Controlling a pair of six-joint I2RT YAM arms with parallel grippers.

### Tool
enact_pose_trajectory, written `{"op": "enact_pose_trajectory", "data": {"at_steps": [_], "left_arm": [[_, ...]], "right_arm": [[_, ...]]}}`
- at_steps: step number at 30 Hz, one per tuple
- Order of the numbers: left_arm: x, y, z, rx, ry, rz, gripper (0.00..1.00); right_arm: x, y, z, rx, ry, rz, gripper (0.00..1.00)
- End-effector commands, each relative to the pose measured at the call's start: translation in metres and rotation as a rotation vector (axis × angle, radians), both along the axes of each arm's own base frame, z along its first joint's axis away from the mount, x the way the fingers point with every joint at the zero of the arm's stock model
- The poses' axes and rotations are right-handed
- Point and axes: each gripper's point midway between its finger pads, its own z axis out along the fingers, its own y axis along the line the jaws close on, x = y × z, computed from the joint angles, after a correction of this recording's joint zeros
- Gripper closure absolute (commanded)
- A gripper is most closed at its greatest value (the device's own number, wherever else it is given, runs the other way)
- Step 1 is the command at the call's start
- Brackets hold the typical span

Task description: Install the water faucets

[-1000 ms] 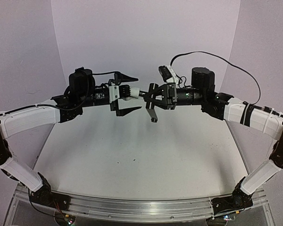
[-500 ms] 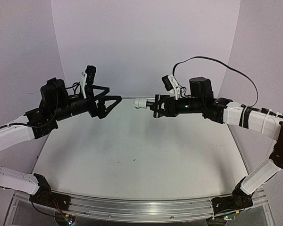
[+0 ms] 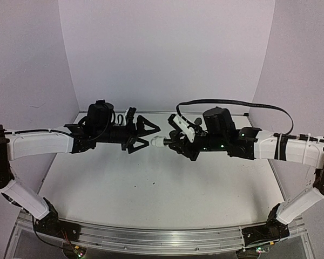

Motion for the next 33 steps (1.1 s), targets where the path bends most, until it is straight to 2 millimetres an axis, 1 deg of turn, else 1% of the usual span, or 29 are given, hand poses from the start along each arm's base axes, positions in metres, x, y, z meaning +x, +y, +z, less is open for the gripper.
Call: {"op": "enact_pose_trajectory", "data": {"at_steps": [1, 2, 4, 7, 9, 11, 15, 22, 25, 28, 31, 33], "left_arm": [[-0.007, -0.021, 0.028, -0.132, 0.147, -0.097, 0.0], [-0.007, -0.026, 0.022, -0.142, 0.174, -0.115, 0.0], [-0.007, -0.031, 0.021, -0.175, 0.193, -0.14, 0.0], [-0.007, -0.037, 0.027, -0.242, 0.197, -0.165, 0.0], [-0.007, -0.04, 0.028, -0.266, 0.2, -0.18, 0.03], [-0.007, -0.042, 0.027, -0.273, 0.199, -0.187, 0.08], [-0.005, -0.043, 0.028, -0.284, 0.171, -0.191, 0.24], [-0.002, -0.046, 0.027, -0.28, 0.091, -0.208, 0.47], [0.0, -0.048, 0.036, -0.282, 0.008, -0.222, 0.6], [0.001, -0.049, 0.053, -0.281, -0.154, -0.247, 0.71], [-0.002, -0.05, 0.073, -0.28, -0.349, -0.29, 0.74], [-0.007, -0.049, 0.089, -0.284, -0.493, -0.328, 0.74]], "right_arm": [[0.002, -0.003, 0.069, 0.12, -0.234, -0.024, 1.0], [0.0, -0.002, 0.068, 0.123, -0.233, -0.017, 1.0], [-0.004, -0.001, 0.067, 0.123, -0.234, -0.008, 1.0], [-0.006, 0.0, 0.067, 0.12, -0.246, -0.005, 1.0], [-0.009, 0.0, 0.07, 0.131, -0.253, 0.0, 1.0], [-0.012, 0.001, 0.071, 0.14, -0.253, 0.009, 1.0], [-0.015, 0.002, 0.071, 0.158, -0.244, 0.014, 1.0], [-0.016, 0.002, 0.069, 0.181, -0.222, 0.006, 1.0], [-0.017, 0.004, 0.073, 0.213, -0.19, 0.004, 1.0], [-0.02, 0.006, 0.081, 0.266, -0.139, 0.004, 1.0], [-0.024, 0.01, 0.095, 0.333, -0.079, 0.011, 1.0], [-0.025, 0.013, 0.11, 0.395, -0.021, 0.013, 1.0]]}}
